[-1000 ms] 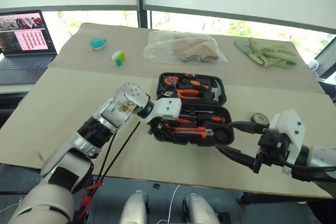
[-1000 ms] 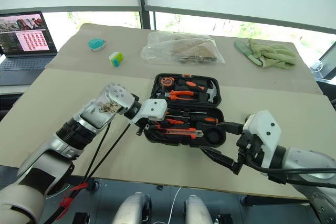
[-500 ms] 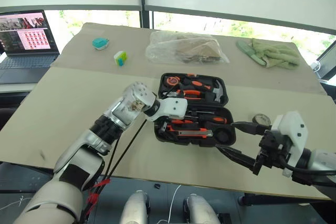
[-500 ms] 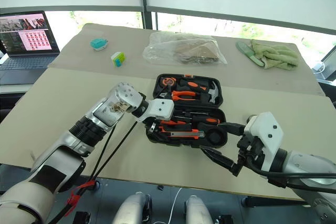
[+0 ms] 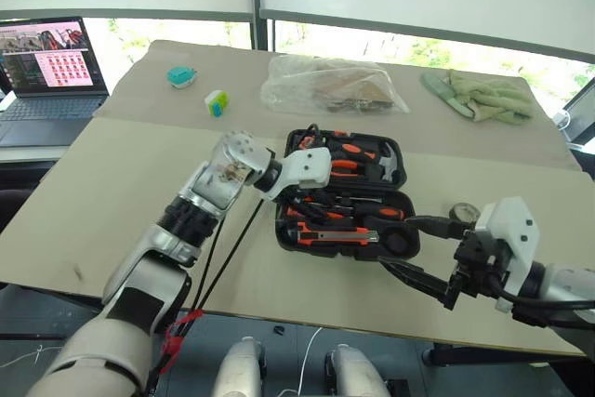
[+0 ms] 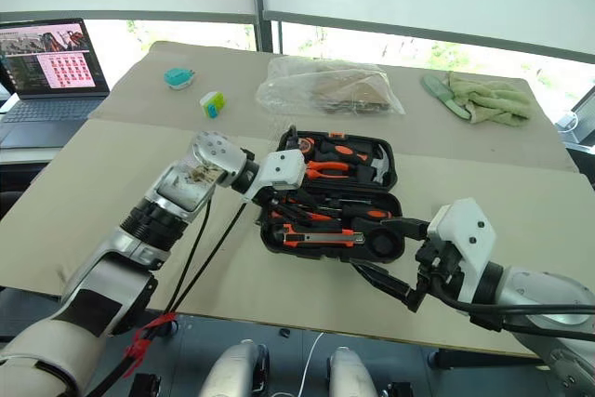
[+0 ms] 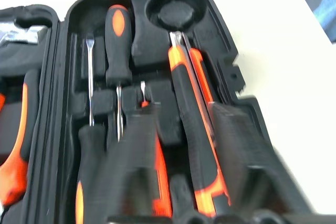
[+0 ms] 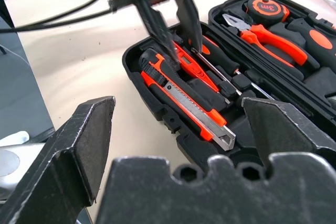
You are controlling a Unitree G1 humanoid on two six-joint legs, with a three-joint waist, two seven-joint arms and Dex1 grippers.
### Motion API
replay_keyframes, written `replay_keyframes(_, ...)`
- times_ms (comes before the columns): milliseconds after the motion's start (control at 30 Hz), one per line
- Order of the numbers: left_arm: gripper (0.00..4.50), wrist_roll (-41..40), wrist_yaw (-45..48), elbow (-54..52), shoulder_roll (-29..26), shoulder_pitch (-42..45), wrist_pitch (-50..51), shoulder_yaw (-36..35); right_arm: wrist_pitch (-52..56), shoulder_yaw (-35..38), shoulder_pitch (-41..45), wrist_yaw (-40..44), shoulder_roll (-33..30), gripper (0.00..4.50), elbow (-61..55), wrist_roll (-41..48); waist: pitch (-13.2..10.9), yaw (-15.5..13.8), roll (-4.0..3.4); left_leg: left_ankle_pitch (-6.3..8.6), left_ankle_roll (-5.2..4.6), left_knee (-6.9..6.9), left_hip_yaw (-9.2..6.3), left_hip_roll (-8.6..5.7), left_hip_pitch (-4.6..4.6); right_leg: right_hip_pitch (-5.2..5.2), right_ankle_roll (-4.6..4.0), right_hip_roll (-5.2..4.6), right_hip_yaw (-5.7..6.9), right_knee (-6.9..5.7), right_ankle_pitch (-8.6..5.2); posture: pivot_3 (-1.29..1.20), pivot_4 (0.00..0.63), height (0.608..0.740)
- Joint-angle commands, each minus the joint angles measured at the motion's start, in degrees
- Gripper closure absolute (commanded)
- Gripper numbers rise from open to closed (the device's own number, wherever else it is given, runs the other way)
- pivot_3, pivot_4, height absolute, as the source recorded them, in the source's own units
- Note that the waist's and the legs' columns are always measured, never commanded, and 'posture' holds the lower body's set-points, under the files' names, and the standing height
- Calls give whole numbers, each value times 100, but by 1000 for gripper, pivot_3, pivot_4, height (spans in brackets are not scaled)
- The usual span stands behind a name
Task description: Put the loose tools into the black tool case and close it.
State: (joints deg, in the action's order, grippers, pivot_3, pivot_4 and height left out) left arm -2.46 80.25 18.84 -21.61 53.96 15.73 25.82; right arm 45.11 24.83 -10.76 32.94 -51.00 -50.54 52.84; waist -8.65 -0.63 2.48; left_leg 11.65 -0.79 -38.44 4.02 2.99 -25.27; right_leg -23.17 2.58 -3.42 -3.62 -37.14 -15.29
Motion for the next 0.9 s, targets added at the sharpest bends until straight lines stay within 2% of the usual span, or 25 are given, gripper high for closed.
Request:
replay_keyframes(33, 4454, -8, 14, -209, 16, -96, -108, 30, -132, 47, 38, 6, -11, 0, -74, -28, 0, 20, 0, 0, 0, 0, 0, 1, 0, -1, 0, 1, 0, -1, 0, 0, 150, 740)
replay_keyframes(233, 4454, 542, -407, 102, 78, -167, -552, 301, -114, 92, 12, -9, -1, 0, -108, -8, 0, 0, 0, 0, 0, 0, -2, -1, 0, 1, 0, 0, 0, -1, 0, 0, 150, 740)
replay_keyframes(567, 4454, 1042, -334, 636, -135, -518, -1403, 669, -120, 102, -22, -58, 11, 0, -140, 25, 11, 0, -7, 1, -1, -19, -7, -1, 8, 20, 1, 0, 2, -3, 1, 0, 150, 740)
replay_keyframes(900, 4454, 1456, -501, 1095, -369, -636, -2021, 809, -116, 46, 62, -62, -16, 0, -104, 34, 63, 58, -8, 4, -3, -7, -7, 2, 96, 103, -3, 0, 1, 5, -4, 0, 150, 740)
